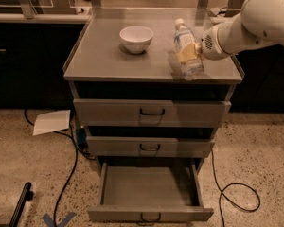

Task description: Pick blue plastic bottle from bottom drawer and place on counter

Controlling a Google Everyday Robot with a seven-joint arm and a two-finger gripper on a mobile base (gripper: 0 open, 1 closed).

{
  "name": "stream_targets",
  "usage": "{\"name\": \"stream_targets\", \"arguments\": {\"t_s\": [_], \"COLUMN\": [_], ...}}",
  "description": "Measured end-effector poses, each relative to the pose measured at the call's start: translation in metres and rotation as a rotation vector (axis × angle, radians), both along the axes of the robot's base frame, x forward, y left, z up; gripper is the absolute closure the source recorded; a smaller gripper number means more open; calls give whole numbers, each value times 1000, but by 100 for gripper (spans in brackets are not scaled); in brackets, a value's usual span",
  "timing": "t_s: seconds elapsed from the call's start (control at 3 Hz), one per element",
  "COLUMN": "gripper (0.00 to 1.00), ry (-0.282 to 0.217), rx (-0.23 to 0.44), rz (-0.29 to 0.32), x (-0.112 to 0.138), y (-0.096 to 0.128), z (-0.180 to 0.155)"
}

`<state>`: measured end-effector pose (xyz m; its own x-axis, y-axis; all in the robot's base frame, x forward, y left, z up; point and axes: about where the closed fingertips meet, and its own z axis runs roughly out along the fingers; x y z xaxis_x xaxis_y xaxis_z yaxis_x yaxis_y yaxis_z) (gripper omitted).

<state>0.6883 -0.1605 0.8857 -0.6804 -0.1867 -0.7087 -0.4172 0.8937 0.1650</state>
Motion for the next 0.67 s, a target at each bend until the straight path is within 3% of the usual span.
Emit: {"name": "stream_targets", "arguments": {"t_s": [0.67], "gripper": [58], "ry": [1], "rx": [1], "rz": [-1], "x": [0], "y": [0], "z": [0]}}
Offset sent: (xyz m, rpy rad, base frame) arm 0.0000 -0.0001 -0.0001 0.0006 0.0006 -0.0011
